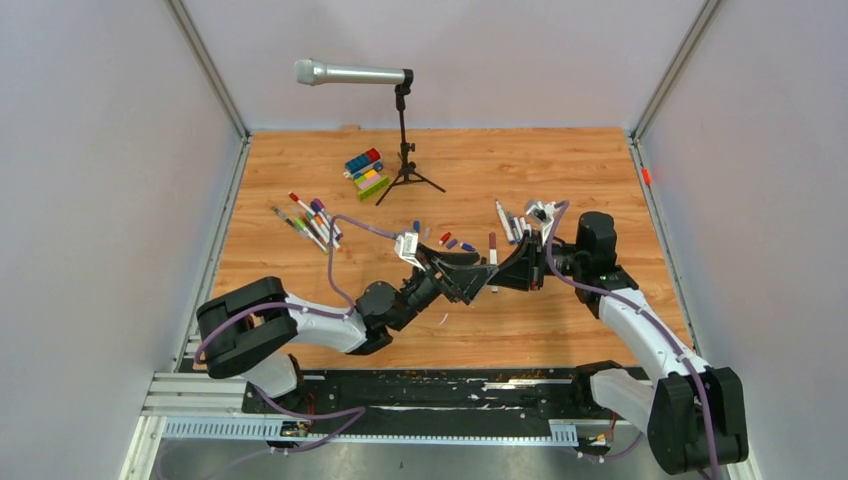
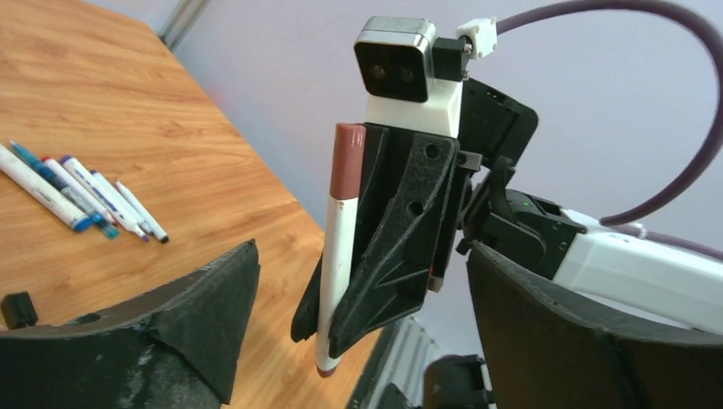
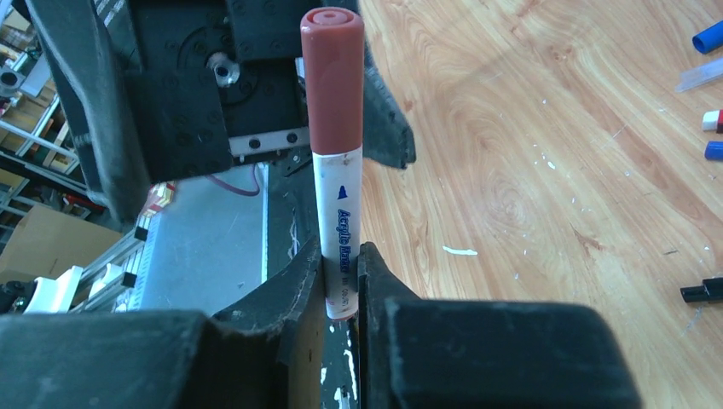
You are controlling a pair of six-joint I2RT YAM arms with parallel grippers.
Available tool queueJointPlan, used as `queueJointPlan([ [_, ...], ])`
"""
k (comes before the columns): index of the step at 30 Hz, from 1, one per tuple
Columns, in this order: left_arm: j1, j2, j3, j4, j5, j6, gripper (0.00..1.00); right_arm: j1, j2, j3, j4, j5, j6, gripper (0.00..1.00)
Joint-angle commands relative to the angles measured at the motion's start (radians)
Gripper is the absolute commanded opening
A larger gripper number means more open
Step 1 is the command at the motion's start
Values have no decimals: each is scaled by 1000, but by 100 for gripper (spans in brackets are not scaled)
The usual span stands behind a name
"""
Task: Open the pen caps
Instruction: Open the pen cap from the pen.
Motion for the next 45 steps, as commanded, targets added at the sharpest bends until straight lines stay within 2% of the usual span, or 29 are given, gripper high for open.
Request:
queueJointPlan([
  [1,106,-63,-52,65,162,-123,100,5,9,67,-135,-49,-181,0],
  [5,198,-63,-52,105,367,-205,100,4,24,73,-150,-100,-231,0],
  [8,223,-95,-22,-9,447,-196,100,5,37,80,-207,-113,-266,0],
  [16,229,-214,88,-427,454,-21,100,5,68,92,-256,-119,-324,0],
  [20,230,-225,133,-534,445,18,99,7,78,96,-270,-121,-336,0],
  [30,229,-109,168,-371,520,-66,69,9,84,96,-276,-124,-338,0],
  [35,228,-78,179,-324,532,-78,44,12,92,98,-281,-123,-340,0],
  [45,228,-56,185,-277,544,-90,34,14,98,98,-286,-121,-343,0],
])
